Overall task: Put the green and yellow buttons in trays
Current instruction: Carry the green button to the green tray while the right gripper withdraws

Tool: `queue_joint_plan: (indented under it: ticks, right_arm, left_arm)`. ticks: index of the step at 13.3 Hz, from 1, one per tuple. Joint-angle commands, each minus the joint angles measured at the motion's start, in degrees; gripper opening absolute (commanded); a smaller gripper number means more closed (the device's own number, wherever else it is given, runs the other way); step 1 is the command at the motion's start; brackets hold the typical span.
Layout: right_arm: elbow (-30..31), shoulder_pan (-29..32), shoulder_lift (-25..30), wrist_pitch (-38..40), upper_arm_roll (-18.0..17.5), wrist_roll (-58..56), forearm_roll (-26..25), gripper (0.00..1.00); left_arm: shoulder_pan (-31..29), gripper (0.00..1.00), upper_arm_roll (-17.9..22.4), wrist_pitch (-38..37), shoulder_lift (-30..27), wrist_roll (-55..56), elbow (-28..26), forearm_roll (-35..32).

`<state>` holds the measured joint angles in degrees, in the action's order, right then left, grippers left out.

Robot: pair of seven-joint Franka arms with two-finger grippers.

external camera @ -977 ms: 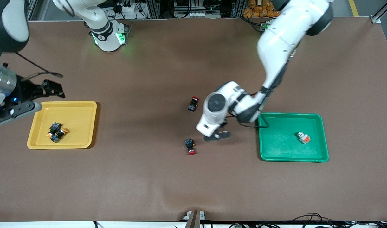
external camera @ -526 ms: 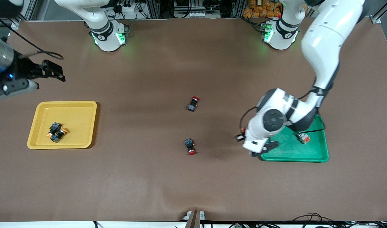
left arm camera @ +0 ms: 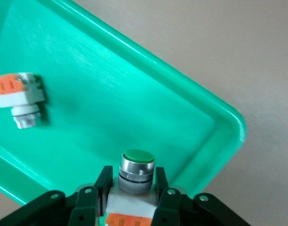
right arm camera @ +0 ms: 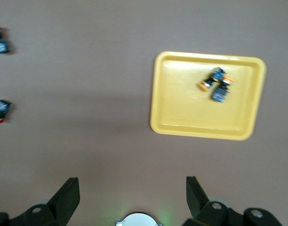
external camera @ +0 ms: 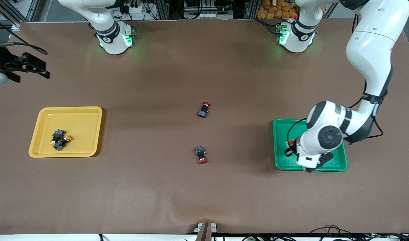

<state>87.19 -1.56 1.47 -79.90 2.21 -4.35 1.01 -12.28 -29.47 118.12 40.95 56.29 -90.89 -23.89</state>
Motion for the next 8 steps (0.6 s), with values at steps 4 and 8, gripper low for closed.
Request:
queue_joint_plan:
  ticks: [4,8]
  right_arm:
    - [-0.4,-0.8,0.7,1.9,-0.5,10.7,-1.7,1.0]
    - [-0.5,-0.3,0.3,-1.5,-0.3,7.0,-1.2,1.0]
  left_arm:
    - [-4.9,0.63,-0.5,5.9,-0.6,-0.7,-3.5,-2.2]
    - [-4.5,1.0,-1.0,4.9,-3.1,-0.7,-2.3,-2.2]
